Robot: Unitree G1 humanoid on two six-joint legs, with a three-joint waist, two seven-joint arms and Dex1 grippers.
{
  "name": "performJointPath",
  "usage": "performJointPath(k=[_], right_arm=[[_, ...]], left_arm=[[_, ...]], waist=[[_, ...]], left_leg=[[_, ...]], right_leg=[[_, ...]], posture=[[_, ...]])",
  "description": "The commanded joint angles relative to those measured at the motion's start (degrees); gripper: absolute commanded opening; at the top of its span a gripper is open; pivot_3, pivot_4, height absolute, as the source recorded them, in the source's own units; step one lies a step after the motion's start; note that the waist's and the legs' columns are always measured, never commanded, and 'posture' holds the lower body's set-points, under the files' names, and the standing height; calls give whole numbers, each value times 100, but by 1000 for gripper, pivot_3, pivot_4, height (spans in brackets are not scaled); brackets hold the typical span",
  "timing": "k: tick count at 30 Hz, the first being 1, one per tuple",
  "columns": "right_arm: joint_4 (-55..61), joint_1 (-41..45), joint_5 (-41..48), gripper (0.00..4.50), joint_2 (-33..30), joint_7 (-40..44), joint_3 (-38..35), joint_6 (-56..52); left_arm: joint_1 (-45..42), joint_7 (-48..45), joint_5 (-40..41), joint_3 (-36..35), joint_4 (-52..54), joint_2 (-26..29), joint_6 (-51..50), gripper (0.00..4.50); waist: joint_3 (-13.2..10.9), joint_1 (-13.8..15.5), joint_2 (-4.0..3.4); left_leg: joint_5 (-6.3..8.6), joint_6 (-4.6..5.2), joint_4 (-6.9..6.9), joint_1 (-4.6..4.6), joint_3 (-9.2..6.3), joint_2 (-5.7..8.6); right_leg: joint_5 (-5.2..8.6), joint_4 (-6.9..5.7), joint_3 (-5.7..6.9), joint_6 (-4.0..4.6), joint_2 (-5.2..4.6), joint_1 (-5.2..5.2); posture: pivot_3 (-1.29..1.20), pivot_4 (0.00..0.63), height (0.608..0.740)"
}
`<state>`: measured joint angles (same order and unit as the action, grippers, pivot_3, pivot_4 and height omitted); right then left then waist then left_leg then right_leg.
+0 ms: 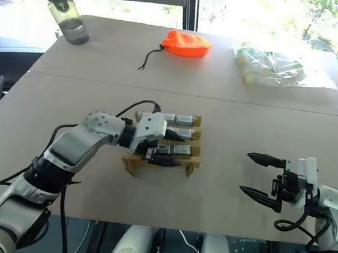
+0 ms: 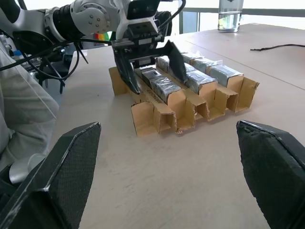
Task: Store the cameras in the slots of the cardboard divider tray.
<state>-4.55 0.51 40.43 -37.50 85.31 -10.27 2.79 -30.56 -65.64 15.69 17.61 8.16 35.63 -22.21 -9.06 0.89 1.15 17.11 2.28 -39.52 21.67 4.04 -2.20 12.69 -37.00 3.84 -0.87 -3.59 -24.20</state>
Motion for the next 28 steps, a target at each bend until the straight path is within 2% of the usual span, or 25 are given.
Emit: performJointPath(k=[1,5,8,10,13,16,23,28], right_arm=[[-86,-39,7,4500,-22,191,-231,119],[-327,58,-37,4500,-39,257,-258,120],[-742,183,-196,4500,-121,396,-265,179],[-1188,381,-318,4500,-160,459,-290,260],[-1611,558,-444,4500,-205,604,-301,431],[-2091,824,-522,4500,-274,702,-293,474],[-2512,1102,-540,4500,-441,719,-93,504],[-2456,1148,-494,4500,-515,719,-58,392]], left_arm=[[207,-31,658,-931,668,313,-219,4386],[1270,-80,1475,-2050,1266,806,-709,4386],[2464,-505,1574,-2801,1343,1255,-378,4386],[3020,-348,1612,-3415,1031,1251,-287,4386],[3476,-345,1648,-3910,733,1137,3,4386],[4048,-140,1091,-4245,-211,841,1050,4386],[3592,-128,811,-4103,-1557,455,2433,4386],[3250,-319,785,-3949,-1936,326,3228,4386]], waist=[[0,-14,0],[1,-86,-9],[0,-104,-9],[-1,-95,-11],[-3,-6,-12],[2,-10,-22],[8,31,-25],[9,-1,-25]], left_leg=[[0,0,0,0,0,-1],[0,-1,8,-5,3,-7],[0,-2,12,-6,1,-7],[0,-2,11,-9,6,-6],[1,0,7,-10,7,-5],[0,1,7,-14,7,-4],[1,2,11,-8,4,-4],[5,8,8,-8,14,-2]], right_leg=[[0,0,0,0,0,0],[0,0,-3,0,-2,-2],[0,0,1,1,-8,-2],[1,2,0,1,-9,-1],[2,5,6,2,-10,0],[2,4,6,3,-10,4],[0,3,10,6,-11,2],[-3,3,10,6,-23,2]], posture=[[0,150,726],[0,150,726],[0,150,726],[0,150,726],[0,150,726],[0,150,726],[0,150,726],[0,150,726]])
